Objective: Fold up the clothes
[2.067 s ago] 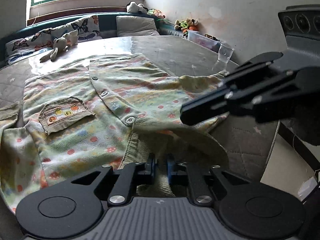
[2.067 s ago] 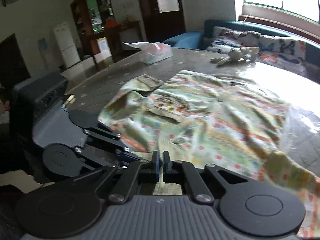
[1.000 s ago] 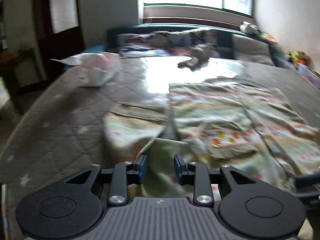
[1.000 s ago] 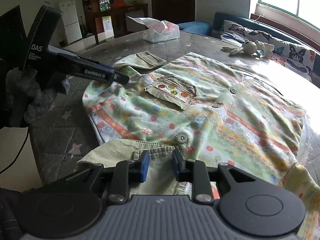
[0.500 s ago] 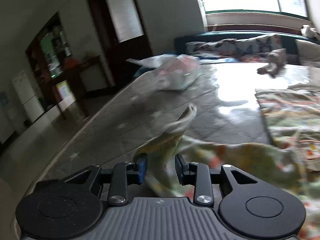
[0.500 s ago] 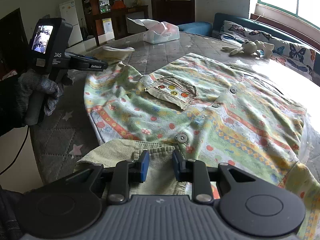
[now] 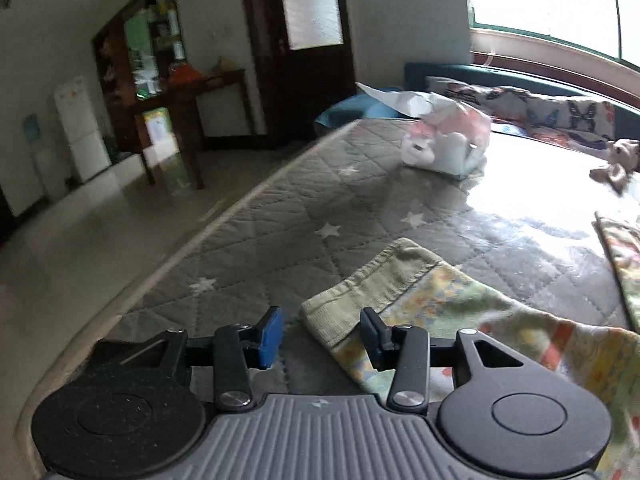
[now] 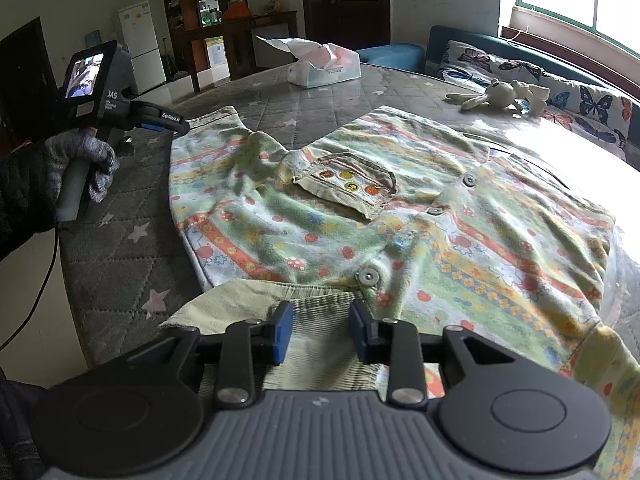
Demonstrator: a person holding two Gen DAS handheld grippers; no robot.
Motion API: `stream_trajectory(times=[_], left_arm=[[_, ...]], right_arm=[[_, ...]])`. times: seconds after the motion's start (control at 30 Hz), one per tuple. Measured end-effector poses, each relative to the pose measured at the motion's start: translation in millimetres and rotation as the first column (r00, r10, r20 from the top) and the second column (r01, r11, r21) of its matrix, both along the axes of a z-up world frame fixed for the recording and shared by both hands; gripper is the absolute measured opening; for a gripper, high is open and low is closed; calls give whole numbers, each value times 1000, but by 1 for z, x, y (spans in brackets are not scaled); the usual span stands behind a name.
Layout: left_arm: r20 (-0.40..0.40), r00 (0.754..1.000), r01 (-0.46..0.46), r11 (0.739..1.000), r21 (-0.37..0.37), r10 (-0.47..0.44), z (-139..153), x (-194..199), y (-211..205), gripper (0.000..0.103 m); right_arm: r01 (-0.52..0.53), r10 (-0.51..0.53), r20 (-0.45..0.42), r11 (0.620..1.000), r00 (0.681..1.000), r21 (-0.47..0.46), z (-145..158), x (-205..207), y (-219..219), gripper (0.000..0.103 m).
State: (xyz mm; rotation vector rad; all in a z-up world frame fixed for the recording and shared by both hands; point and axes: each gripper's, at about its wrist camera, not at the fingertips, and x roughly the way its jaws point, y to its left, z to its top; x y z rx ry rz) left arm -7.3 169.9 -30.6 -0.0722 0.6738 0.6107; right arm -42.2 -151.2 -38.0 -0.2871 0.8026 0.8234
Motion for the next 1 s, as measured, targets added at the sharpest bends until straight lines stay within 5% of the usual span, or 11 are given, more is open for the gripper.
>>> stream_trajectory(times=[0.07,0.2,0.33,0.67,0.8,1.0], left_arm=[[5,1000,15,1000,-17,-14,0,4,3,44],[21,999,30,999,-26,-29,0,4,2,9],[24,999,-30,999,17,29,3,-6,-2,5],[-14,997,-79,997,24,79,3,-19,2,13],[-7,996,-86,996,23,86,12,-28,3,36],[73,996,56,998,-23,-54,42,-35,-26,38]], right_arm=[[0,0,1,1000,1000,-1,0,-1,0,34],[5,-5,-2,1000,1000,5,0,-1,0,35],[6,-6,1,1000,1000,5,0,-2,0,35],[4,-4,-2,1000,1000,14,2,-2,1,41],[9,-9,8,999,1000,30,7,-2,0,41],[36,-37,14,999,999,32,10,1,-4,41]])
